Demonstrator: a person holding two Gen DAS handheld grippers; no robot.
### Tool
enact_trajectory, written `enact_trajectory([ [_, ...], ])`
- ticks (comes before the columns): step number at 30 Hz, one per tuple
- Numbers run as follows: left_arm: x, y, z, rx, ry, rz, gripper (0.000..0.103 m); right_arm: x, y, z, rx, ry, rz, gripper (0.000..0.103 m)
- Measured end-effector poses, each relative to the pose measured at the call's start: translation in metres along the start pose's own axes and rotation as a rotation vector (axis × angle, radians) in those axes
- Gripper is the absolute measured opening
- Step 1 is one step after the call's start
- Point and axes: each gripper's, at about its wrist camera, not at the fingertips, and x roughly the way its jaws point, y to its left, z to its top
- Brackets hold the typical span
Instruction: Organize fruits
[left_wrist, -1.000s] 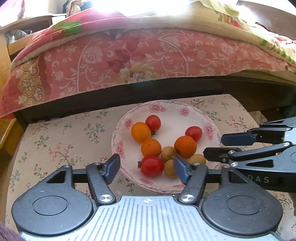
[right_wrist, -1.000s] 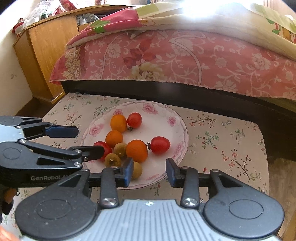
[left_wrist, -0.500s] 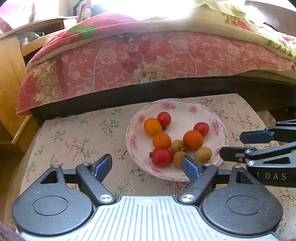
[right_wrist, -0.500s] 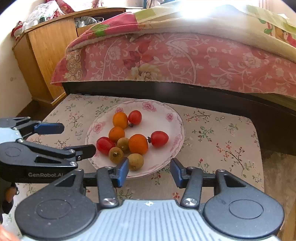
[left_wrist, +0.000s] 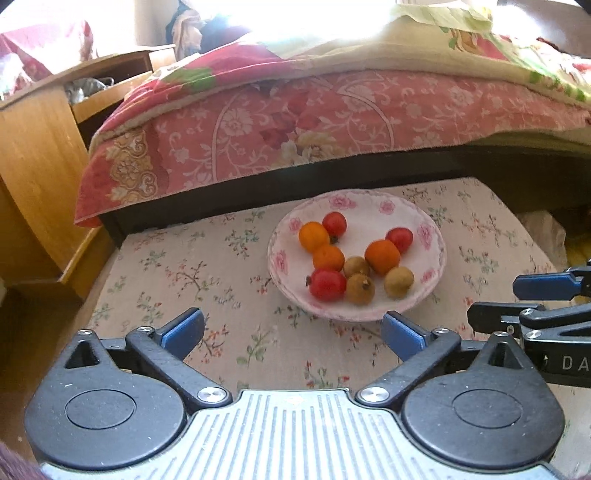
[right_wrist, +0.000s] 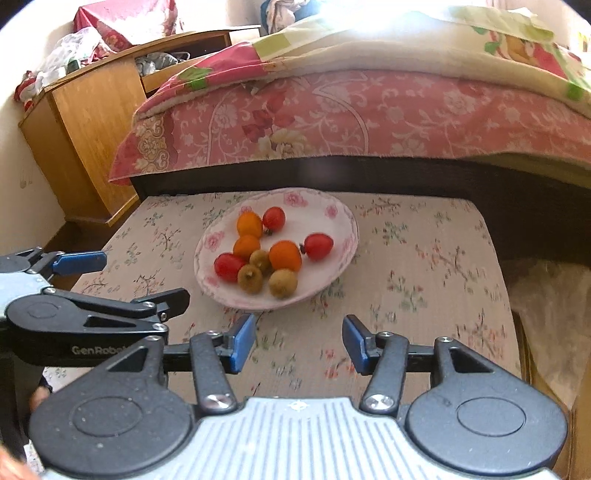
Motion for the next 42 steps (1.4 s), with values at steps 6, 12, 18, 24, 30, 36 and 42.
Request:
enact_trajectory([
  [6, -0.017, -0.009, -0.009, 0.027, -0.008, 0.013, 0.103, -0.018, 0.003, -0.011, 0.035, -0.011, -0.005, 0.055],
  [12, -0.031, -0.007, -0.017, 0.000, -0.010, -0.004, 0.103, -0.034, 0.006, -0.021, 0.061, -0.023, -0.002, 0.055],
  [18, -0.043, -0.003, -0.027, -0.032, 0.005, -0.001, 0.103, -0.044, 0.015, -0.031, 0.066, -0.016, 0.001, 0.055],
  [24, -0.050, 0.002, -0.036, -0.074, 0.035, -0.017, 0.103, -0.051, 0.023, -0.042, 0.065, -0.004, 0.001, 0.055],
  [30, -0.057, 0.002, -0.043, -0.087, 0.041, -0.024, 0.103, -0.059, 0.027, -0.048, 0.067, 0.000, -0.006, 0.055],
  [36, -0.063, 0.002, -0.049, -0.088, 0.047, -0.030, 0.103, -0.066, 0.031, -0.054, 0.062, 0.004, -0.014, 0.055],
  [42, -0.067, 0.002, -0.053, -0.100, 0.053, -0.038, 0.103, -0.072, 0.034, -0.058, 0.056, 0.004, -0.017, 0.055],
])
